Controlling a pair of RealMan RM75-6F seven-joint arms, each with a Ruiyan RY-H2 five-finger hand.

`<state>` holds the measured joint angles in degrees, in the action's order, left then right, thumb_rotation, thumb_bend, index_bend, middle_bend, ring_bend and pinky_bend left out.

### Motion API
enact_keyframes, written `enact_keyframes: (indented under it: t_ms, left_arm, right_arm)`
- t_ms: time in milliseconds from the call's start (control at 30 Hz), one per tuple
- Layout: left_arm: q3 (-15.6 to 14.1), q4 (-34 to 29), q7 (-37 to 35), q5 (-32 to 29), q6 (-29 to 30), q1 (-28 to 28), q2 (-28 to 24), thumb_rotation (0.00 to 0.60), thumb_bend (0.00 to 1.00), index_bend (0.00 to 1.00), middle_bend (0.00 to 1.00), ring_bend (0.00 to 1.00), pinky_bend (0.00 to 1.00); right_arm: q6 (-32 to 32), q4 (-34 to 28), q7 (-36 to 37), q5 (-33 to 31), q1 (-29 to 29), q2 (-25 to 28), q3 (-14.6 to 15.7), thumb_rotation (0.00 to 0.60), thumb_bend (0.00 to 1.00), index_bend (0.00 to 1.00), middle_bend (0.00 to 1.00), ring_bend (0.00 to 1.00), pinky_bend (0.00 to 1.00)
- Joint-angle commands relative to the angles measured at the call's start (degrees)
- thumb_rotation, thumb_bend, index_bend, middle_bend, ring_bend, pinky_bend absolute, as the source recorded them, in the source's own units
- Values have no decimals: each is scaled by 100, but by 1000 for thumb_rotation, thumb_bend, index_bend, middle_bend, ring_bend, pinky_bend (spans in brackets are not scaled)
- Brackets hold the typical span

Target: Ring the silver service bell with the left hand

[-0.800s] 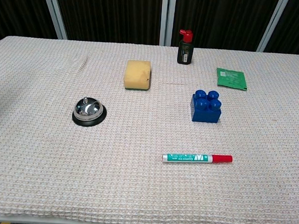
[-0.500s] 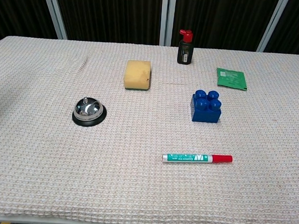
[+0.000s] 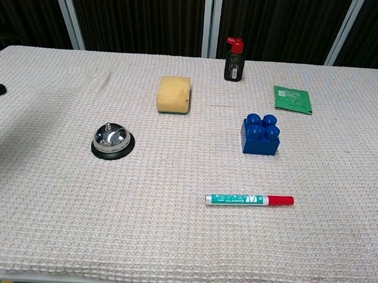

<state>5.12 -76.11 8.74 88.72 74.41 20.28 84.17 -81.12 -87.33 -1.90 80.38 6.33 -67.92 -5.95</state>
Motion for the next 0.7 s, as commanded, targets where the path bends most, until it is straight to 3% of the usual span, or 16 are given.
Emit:
enact_keyframes:
  t_ms: [33, 300, 467, 567, 633, 700]
  left_arm:
    - [39, 328, -152, 1, -400, 324, 340, 61, 0, 0, 0, 0, 0]
    - [99, 787, -334, -122, -936, 826, 1146, 83, 0, 0, 0, 0, 0]
    - [70, 1030, -387, -155, -1094, 1008, 1532, 193, 0, 0, 0, 0, 0]
    - [0, 1246, -515, -111, -1084, 1055, 1753, 329, 0, 0, 0, 0, 0]
    - [-50, 1351, -551, -125, -1148, 1084, 1853, 343, 0, 0, 0, 0, 0]
    - [-75, 1423, -587, -151, -1193, 1107, 1942, 307, 0, 0, 0, 0, 0]
  right_arm:
    - [-2, -47, -37, 10, 26, 12, -23, 600, 243, 0, 0, 0, 0]
    - [163, -102, -112, -125, 152, 3, -119, 600, 243, 0, 0, 0, 0]
    - [203, -47, -45, -188, 152, -21, -119, 600, 243, 0, 0, 0, 0]
    - [207, -12, 0, -192, 147, -26, -112, 600, 243, 0, 0, 0, 0]
    - [204, 2, 29, -191, 145, -26, -111, 600, 243, 0, 0, 0, 0]
    - [204, 8, 49, -186, 144, -27, -107, 600, 242, 0, 0, 0, 0]
